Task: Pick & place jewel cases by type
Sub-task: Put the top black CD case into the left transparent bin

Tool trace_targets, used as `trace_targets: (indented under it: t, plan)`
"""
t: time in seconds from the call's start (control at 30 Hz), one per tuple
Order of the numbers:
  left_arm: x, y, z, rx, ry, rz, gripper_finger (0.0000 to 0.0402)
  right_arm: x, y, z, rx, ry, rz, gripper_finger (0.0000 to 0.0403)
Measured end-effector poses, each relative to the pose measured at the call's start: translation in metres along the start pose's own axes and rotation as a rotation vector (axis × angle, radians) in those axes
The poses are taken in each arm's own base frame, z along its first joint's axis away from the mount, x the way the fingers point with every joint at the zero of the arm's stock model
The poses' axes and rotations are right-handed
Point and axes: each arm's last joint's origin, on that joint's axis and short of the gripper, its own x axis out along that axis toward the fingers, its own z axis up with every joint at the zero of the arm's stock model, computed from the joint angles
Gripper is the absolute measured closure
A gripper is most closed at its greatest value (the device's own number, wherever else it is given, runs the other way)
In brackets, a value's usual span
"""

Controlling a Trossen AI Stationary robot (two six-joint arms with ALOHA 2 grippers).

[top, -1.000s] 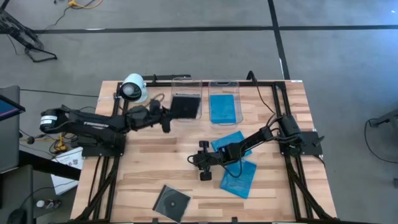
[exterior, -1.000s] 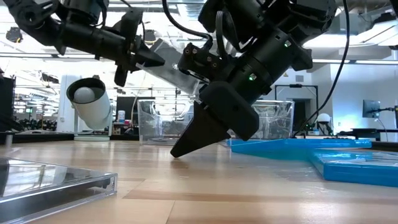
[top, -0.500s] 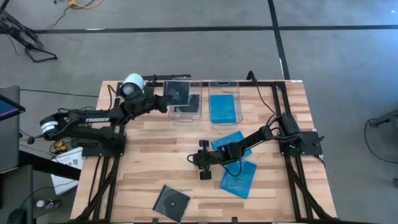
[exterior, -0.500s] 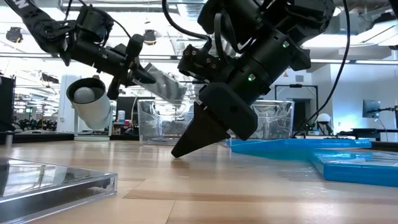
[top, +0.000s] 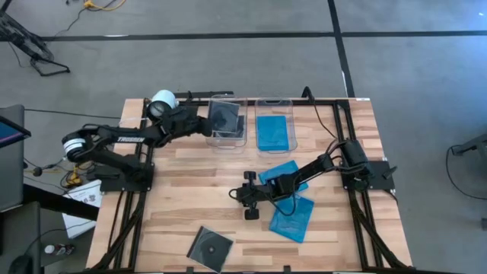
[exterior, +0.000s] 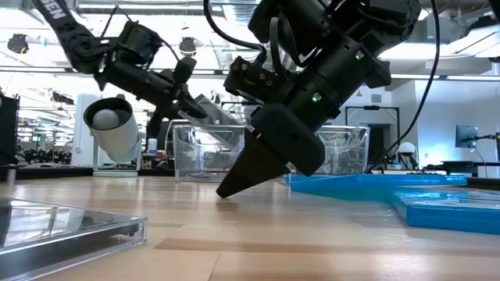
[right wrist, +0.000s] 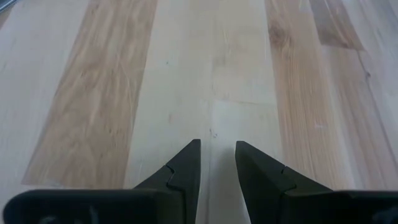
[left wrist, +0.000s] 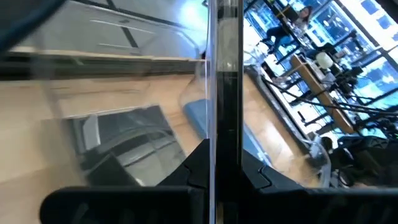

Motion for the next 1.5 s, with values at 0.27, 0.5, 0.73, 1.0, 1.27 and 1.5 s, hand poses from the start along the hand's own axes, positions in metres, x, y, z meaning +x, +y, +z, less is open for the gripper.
trace_targets:
  t: [0.27,0.5,0.73,1.0,1.27,1.5]
  plan:
    - [0.021,-0.005,0.006,-0.006,0.098,0.051,0.0381,-0.001,0.0,-0.001,-0.004,0.02,-0.001,0.0308]
    - [0.023,-0.005,0.007,-0.008,0.11,0.074,0.0381,-0.001,0.0,-0.002,-0.006,0.029,-0.002,0.0308]
    - [0.022,-0.005,0.004,-0.014,0.138,0.092,0.0381,-0.001,0.0,-0.002,-0.006,0.031,-0.002,0.0308]
    - [0.022,-0.006,0.002,-0.008,0.122,0.114,0.0381,-0.001,0.0,-0.003,0.0,0.034,-0.002,0.0308]
    - [0.022,-0.006,0.002,-0.006,0.103,0.135,0.0359,0.0,0.0,-0.003,0.0,0.036,-0.002,0.0308]
    - [0.022,-0.006,0.002,-0.005,0.1,0.136,0.0296,0.0,0.0,-0.004,-0.001,0.037,-0.002,0.0308]
